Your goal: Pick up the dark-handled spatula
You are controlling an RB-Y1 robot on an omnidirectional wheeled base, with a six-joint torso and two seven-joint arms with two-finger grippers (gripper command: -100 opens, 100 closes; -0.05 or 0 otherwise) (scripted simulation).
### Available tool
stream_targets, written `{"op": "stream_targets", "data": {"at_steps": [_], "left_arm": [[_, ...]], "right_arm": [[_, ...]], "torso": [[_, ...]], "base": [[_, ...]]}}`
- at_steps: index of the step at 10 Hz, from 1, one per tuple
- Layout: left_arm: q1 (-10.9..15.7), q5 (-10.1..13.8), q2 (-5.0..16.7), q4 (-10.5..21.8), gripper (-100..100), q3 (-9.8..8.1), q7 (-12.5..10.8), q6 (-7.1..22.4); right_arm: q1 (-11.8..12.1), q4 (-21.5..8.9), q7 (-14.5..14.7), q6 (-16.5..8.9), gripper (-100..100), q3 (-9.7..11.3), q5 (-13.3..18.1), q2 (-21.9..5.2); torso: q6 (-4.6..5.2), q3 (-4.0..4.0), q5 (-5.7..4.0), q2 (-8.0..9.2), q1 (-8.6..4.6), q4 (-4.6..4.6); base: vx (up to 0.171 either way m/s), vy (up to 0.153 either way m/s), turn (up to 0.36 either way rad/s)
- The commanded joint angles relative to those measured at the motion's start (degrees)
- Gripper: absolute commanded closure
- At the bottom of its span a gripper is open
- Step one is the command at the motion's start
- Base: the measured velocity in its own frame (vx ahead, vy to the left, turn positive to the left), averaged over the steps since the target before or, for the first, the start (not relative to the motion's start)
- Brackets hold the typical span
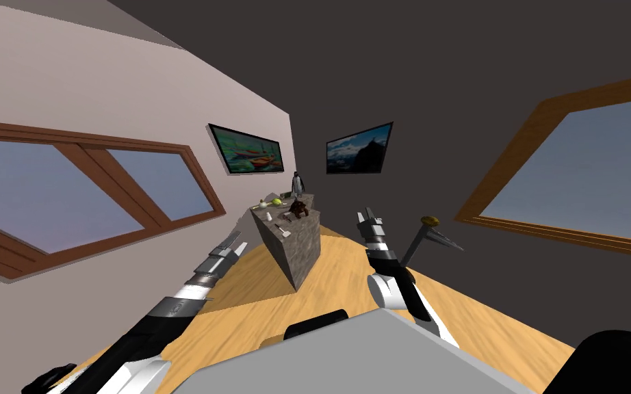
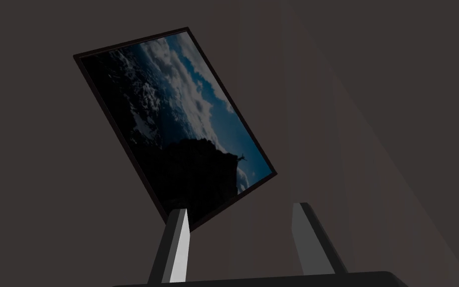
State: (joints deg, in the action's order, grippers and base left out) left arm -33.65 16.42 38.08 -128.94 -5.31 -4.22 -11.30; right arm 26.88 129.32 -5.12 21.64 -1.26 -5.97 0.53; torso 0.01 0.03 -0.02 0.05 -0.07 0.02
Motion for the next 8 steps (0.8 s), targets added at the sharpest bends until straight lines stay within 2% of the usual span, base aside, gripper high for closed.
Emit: {"op": "stream_targets", "data": {"at_steps": [1, 2, 3, 4, 5, 6, 7, 8], "left_arm": [[-0.4, 0.8, 2.3, 0.4, -100, -0.36, -0.5, 1.0], [-0.8, 2.2, 4.2, 0.9, -100, -0.44, -1.0, 3.2], [-0.8, 2.2, 5.3, 0.9, -100, -0.44, -1.0, 3.2], [-1.2, 3.5, 7.3, 1.4, -100, -0.41, -1.5, 5.5], [-1.2, 3.5, 8.4, 1.4, -100, -0.41, -1.5, 5.5], [-1.6, 4.9, 10.3, 2.0, -100, -0.26, -2.1, 7.8], [-1.6, 4.9, 11.5, 2.0, -100, -0.26, -2.1, 7.8], [-2.1, 6.2, 13.7, 2.6, -100, 0.01, -2.7, 10.1]], "right_arm": [[0.0, 0.0, 0.0, 0.0, 0, 0.0, 0.0, 0.0], [0.0, 0.0, 0.0, 0.0, 0, 0.0, 0.0, 0.0], [0.0, 0.0, 0.0, 0.0, 0, 0.0, 0.0, 0.0], [0.0, 0.0, 0.0, 0.0, 0, 0.0, 0.0, 0.0], [0.0, 0.0, 0.0, 0.0, 0, 0.0, 0.0, 0.0], [0.0, 0.0, 0.0, 0.0, 0, 0.0, 0.0, 0.0], [0.0, 0.0, 0.0, 0.0, 0, 0.0, 0.0, 0.0], [0.0, 0.0, 0.0, 0.0, 0, 0.0, 0.0, 0.0]], "torso": [[0.00, 0.00, 0.00, 0.00, 0.00, 0.00], [-0.03, -0.01, 0.00, -0.02, 0.02, 0.00], [-0.01, -0.03, 0.00, -0.06, -0.02, -0.01], [-0.03, -0.04, 0.00, -0.07, 0.00, -0.01], [-0.01, -0.05, 0.00, -0.09, -0.02, -0.02], [-0.03, -0.06, 0.00, -0.10, 0.00, -0.02], [-0.01, -0.09, 0.00, -0.16, -0.01, -0.03], [-0.03, -0.10, 0.00, -0.16, -0.01, -0.04]], "base": [[-0.009, -0.025, -0.060], [0.004, -0.039, -0.120], [0.002, -0.031, -0.046], [0.009, -0.037, -0.111], [0.012, -0.029, -0.052], [0.031, -0.035, -0.092], [0.025, -0.034, -0.062], [0.041, -0.044, -0.105]]}}
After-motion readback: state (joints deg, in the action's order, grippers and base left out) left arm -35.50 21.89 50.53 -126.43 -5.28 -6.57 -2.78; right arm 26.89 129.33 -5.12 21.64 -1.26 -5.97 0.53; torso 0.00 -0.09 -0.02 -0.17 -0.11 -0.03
